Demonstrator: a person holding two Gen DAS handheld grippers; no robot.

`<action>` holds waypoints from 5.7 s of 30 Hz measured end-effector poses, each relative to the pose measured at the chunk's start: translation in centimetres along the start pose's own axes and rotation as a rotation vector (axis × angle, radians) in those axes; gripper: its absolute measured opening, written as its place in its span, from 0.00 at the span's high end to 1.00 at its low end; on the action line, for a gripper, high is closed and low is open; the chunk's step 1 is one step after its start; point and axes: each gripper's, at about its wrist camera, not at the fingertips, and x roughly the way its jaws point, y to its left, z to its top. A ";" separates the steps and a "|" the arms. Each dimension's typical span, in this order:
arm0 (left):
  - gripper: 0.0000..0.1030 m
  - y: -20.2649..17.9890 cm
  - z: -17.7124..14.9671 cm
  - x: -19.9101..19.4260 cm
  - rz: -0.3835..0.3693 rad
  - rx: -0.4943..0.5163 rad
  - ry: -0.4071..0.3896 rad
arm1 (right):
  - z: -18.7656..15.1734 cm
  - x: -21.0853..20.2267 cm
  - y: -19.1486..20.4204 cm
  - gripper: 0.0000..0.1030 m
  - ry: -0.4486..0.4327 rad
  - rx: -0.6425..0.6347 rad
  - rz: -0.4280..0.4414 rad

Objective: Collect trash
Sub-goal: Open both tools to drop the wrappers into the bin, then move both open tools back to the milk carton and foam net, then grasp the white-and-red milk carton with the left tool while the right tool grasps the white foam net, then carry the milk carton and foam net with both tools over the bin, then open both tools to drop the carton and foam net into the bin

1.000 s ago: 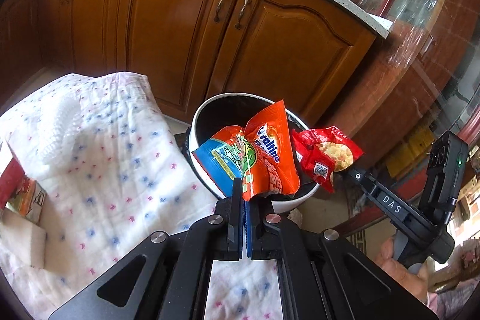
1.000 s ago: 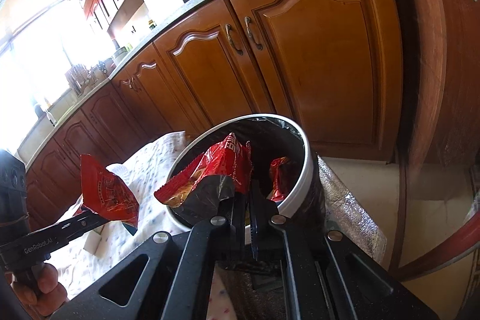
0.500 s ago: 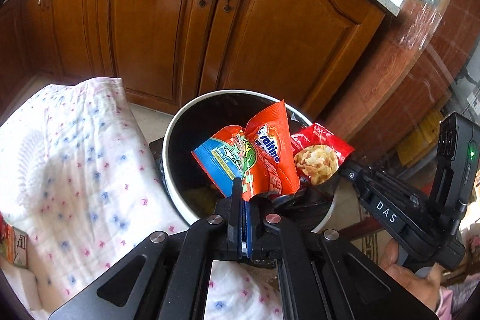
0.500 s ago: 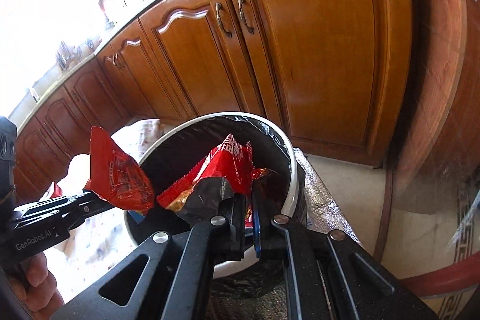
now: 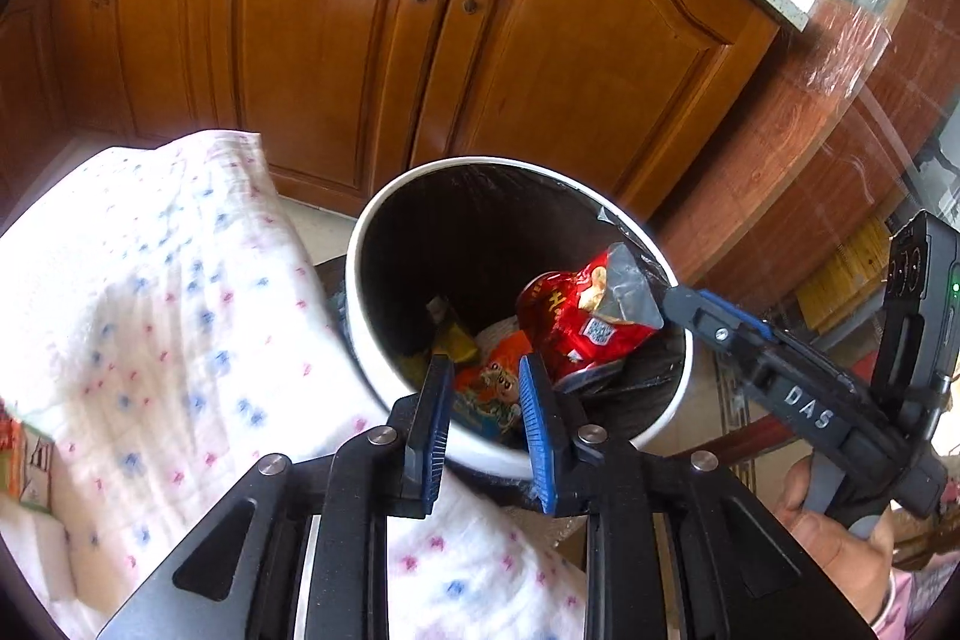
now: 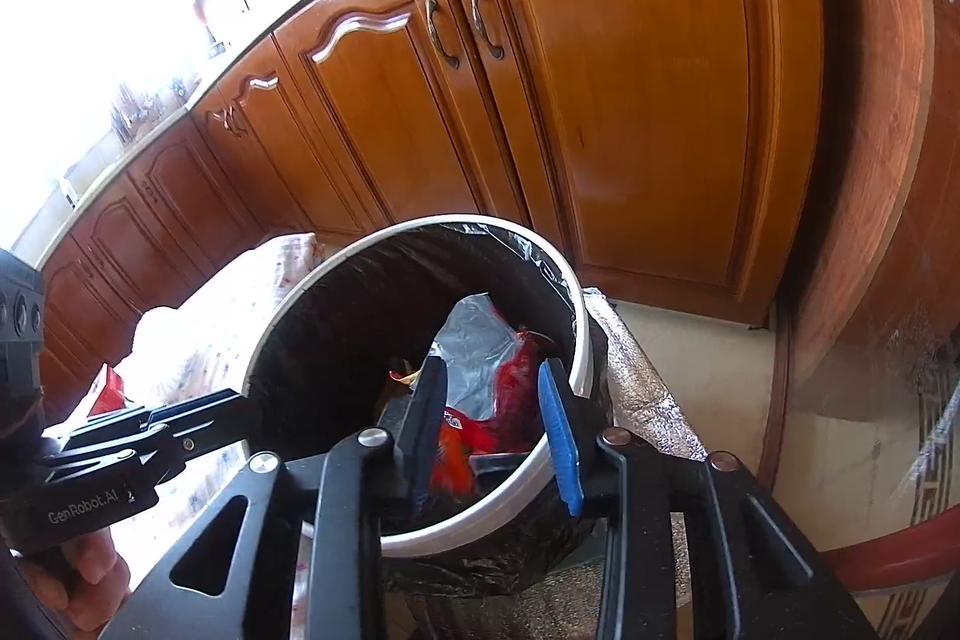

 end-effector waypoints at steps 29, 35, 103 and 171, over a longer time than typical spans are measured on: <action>0.57 11.7 -14.8 -17.2 0.135 -0.325 -0.153 | -8.4 -3.7 9.8 0.23 0.022 0.037 0.300; 0.53 13.6 -16.6 -20.3 0.184 -0.356 -0.182 | -9.7 -3.4 13.8 0.16 0.041 -0.039 0.328; 0.55 13.7 -12.4 -19.3 0.218 -0.125 -0.203 | -5.6 4.6 20.5 0.89 0.147 -0.098 0.440; 0.49 -1.4 1.2 1.2 0.089 0.109 -0.007 | -0.7 -0.5 -0.1 0.82 0.021 0.060 0.163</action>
